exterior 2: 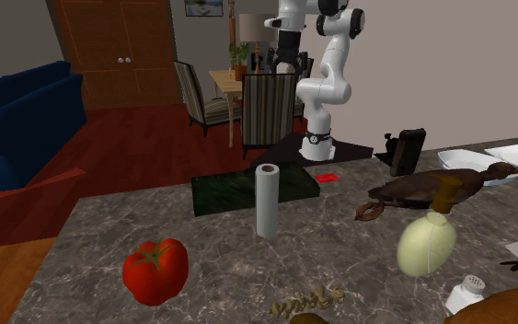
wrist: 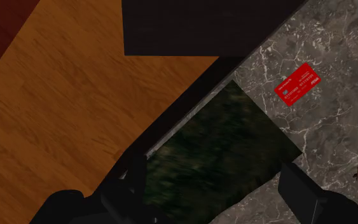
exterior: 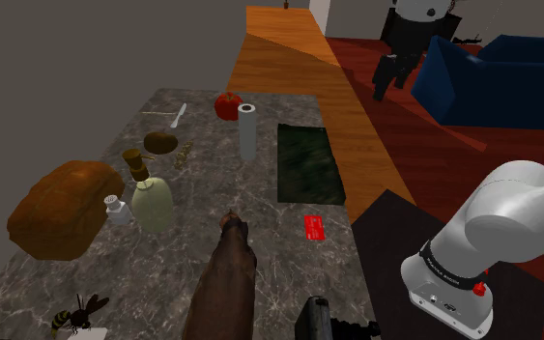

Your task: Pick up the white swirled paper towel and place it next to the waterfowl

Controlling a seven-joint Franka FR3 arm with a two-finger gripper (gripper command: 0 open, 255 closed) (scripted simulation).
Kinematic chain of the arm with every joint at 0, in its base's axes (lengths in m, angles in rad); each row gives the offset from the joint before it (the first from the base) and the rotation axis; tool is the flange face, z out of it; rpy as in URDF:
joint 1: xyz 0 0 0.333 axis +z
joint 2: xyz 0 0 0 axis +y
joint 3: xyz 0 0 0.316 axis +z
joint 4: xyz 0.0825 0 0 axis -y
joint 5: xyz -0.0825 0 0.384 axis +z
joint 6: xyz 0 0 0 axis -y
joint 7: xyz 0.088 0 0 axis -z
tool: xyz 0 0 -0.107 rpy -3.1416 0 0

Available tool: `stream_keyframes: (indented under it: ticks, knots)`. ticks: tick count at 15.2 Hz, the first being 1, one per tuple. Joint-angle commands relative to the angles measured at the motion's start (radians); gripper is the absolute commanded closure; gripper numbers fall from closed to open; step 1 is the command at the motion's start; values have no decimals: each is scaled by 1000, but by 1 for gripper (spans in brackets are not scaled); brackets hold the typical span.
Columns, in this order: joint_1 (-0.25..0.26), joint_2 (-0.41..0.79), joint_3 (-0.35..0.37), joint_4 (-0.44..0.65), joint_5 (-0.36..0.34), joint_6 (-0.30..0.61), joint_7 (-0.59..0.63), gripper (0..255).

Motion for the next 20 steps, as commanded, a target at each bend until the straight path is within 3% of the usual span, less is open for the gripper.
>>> stream_keyframes:
  ticks: [1,10,20]
  knots:
    - [0,0,0,0,0,0,0,0]
    - [39,298,48,96,34,219,67,0]
    - [69,654,95,323,39,369,131,0]
